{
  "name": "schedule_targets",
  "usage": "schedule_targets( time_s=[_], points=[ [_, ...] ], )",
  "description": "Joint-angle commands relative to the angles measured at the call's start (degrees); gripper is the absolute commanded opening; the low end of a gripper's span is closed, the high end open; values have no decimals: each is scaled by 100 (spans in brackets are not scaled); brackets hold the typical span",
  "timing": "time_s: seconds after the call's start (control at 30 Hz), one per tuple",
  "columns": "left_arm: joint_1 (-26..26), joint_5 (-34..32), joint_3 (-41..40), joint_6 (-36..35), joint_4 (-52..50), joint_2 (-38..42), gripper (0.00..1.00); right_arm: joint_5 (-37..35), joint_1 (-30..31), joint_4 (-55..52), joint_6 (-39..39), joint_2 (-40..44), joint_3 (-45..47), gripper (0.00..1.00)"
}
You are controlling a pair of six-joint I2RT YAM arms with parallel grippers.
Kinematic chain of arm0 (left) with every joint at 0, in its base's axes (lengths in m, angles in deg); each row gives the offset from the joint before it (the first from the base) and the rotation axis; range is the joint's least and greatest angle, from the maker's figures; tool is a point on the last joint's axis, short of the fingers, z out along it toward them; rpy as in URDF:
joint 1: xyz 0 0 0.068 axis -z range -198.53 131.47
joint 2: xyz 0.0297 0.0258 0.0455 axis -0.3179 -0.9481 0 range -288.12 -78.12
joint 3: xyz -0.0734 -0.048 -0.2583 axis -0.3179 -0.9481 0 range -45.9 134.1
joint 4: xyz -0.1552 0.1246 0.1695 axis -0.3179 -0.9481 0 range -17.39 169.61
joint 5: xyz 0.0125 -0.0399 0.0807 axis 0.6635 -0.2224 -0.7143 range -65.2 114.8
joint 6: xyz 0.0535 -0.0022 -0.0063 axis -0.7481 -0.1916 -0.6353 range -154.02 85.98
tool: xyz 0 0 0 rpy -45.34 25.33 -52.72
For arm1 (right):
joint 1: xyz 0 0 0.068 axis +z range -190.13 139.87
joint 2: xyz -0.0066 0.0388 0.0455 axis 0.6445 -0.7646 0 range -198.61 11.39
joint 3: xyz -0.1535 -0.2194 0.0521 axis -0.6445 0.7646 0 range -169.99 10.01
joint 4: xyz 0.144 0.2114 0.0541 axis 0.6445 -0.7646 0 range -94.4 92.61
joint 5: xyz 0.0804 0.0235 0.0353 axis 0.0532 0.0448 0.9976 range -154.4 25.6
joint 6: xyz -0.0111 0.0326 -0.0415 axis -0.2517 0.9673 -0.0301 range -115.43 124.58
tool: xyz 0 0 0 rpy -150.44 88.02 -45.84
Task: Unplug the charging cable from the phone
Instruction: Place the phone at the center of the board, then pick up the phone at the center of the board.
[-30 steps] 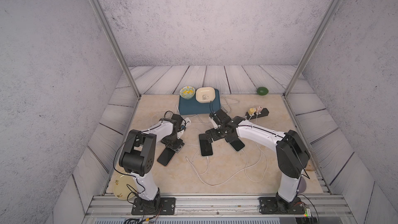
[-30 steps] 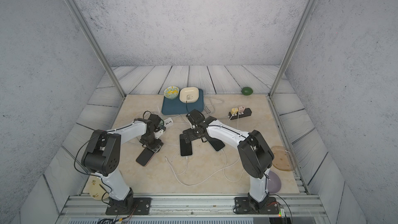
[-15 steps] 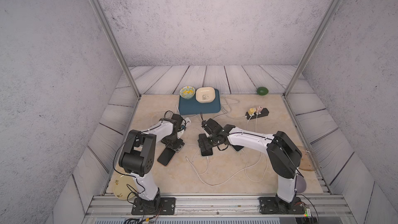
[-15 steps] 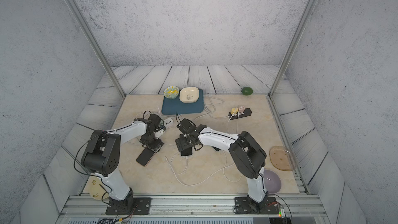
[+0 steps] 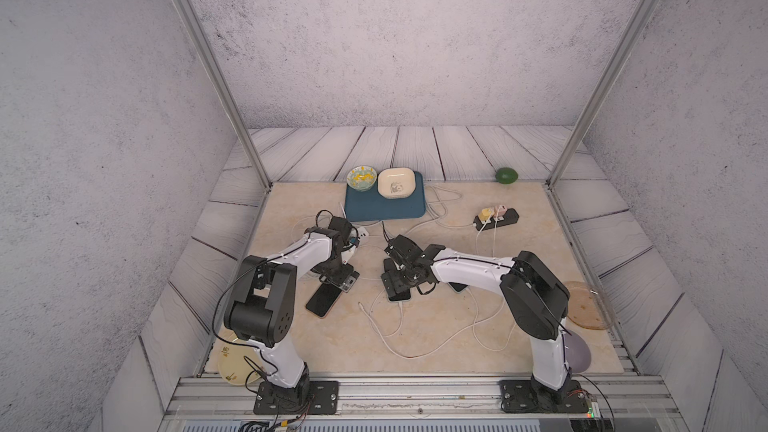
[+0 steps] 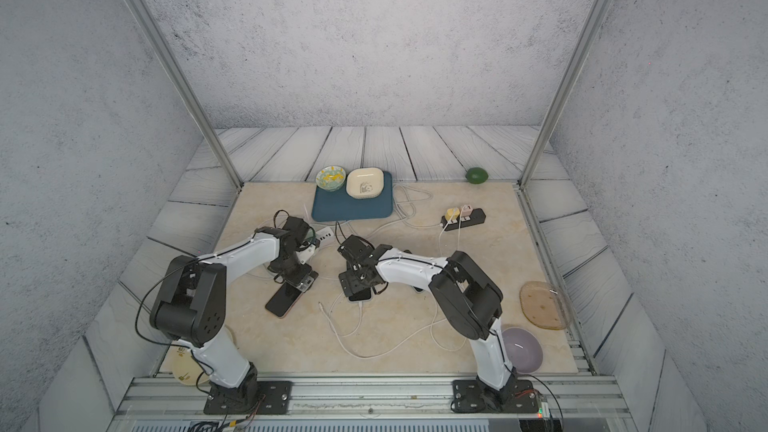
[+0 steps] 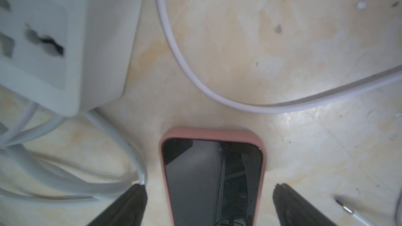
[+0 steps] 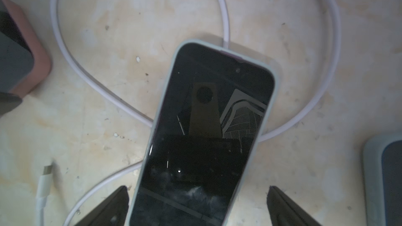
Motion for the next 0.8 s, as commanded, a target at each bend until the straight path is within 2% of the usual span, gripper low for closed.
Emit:
schedule_targets(
  time_s=[0.0,0.43,0.77],
  points=[
    [41,68,63,9,-14,187,99,-118,48,-108,20,-128,-229,99],
    [41,144,93,-23,-22,618,98,-431,128,-293,119,-545,-531,99],
    [34,197,69,-41,-6,764,98,-641,157,-447,233,-646,-564,88]
  ],
)
